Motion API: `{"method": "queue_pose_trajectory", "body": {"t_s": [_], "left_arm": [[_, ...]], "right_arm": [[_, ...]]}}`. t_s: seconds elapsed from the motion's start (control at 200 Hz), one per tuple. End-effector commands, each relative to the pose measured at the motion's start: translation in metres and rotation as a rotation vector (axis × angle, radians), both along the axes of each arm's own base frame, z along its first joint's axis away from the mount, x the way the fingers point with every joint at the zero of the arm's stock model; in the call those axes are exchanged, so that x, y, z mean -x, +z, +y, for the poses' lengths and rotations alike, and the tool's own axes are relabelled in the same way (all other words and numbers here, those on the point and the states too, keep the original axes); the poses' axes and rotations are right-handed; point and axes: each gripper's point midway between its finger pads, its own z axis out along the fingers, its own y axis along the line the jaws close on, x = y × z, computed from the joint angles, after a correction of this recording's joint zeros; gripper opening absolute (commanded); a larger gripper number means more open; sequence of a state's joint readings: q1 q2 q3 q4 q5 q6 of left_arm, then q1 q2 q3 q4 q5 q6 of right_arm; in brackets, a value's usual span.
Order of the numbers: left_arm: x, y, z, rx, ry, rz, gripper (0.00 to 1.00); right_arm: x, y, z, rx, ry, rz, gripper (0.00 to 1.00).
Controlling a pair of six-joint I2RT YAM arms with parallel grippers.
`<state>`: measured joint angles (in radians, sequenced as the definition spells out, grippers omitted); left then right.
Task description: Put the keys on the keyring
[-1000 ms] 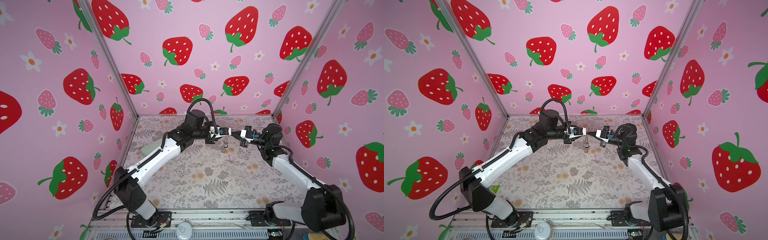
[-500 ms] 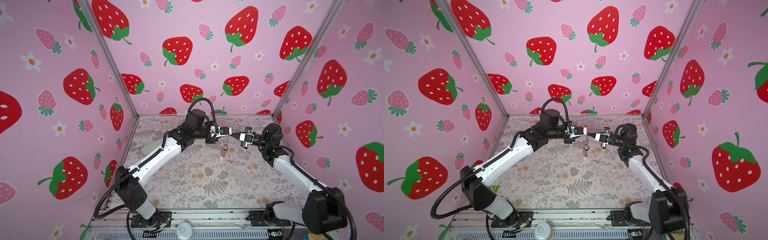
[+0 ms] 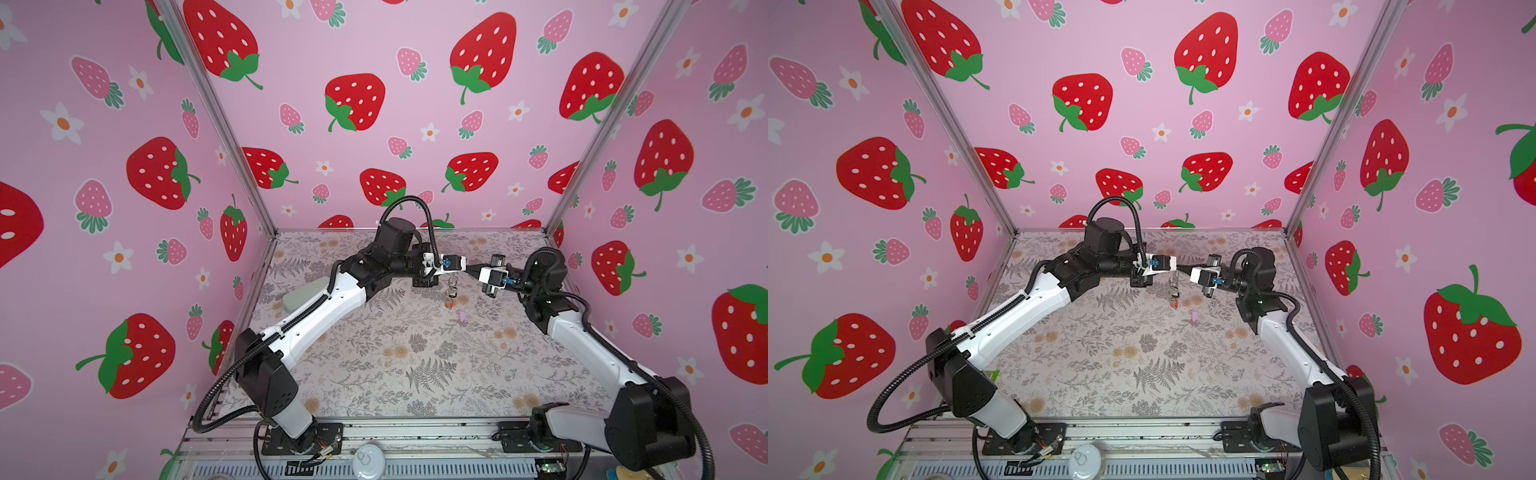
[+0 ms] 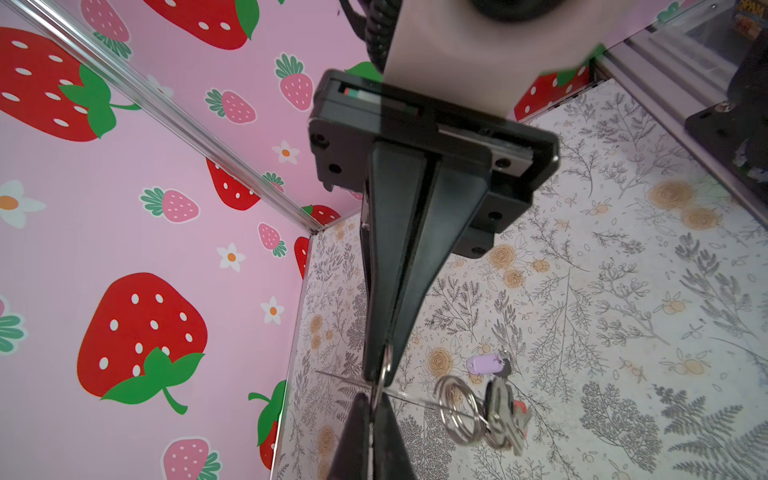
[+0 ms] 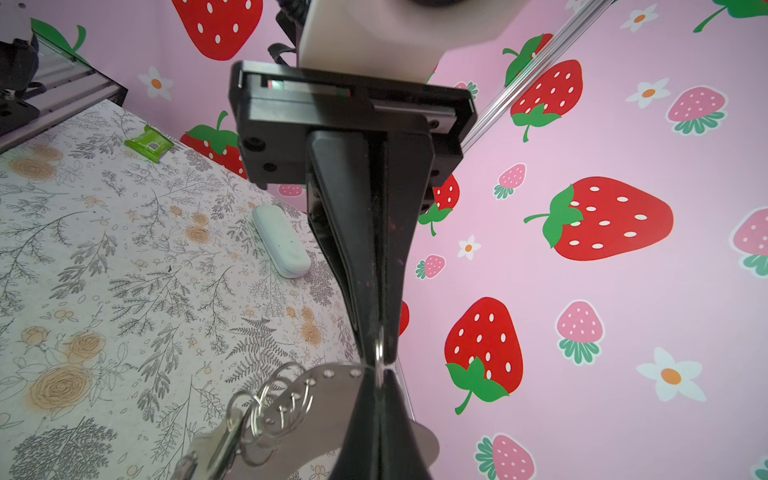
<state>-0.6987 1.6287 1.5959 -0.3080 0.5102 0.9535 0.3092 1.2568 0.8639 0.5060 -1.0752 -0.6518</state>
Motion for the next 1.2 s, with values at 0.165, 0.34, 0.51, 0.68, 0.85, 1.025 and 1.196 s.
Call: {"method": "queue_pose_trajectory", "body": {"t_s": [0.165,0.34,0.51,0.68,0.85,1.025,1.196], "left_arm": [[0.0,0.014,-0.001,0.018,-0.023,-0.126,0.0],[-0.003,0.009,0.0,-0.003,-0.016,-0.232,0.0],[-0.003,0.008,-0.002,-0.005,-0.015,-0.297,0.0],[-0.003,0.011,-0.001,-0.004,-0.015,-0.326,0.0],[-0.002,0.011,-0.003,-0.003,-0.022,-0.33,0.0],[-0.001,0.01,-0.004,-0.012,-0.032,-0.337,0.0],[0.002,0.008,-0.005,-0.019,-0.044,-0.333,0.0]], "right_arm": [[0.008,0.013,-0.003,-0.016,-0.002,-0.027,0.22],[0.011,0.011,-0.009,-0.02,-0.025,-0.018,0.25],[0.015,0.014,-0.012,-0.027,-0.023,-0.014,0.25],[0.013,0.008,-0.02,-0.022,-0.053,0.012,0.25],[0.016,0.006,-0.019,-0.012,-0.014,0.044,0.25],[0.013,0.001,-0.016,0.01,0.013,0.079,0.22],[0.012,0.002,-0.015,0.01,0.022,0.083,0.18]]}}
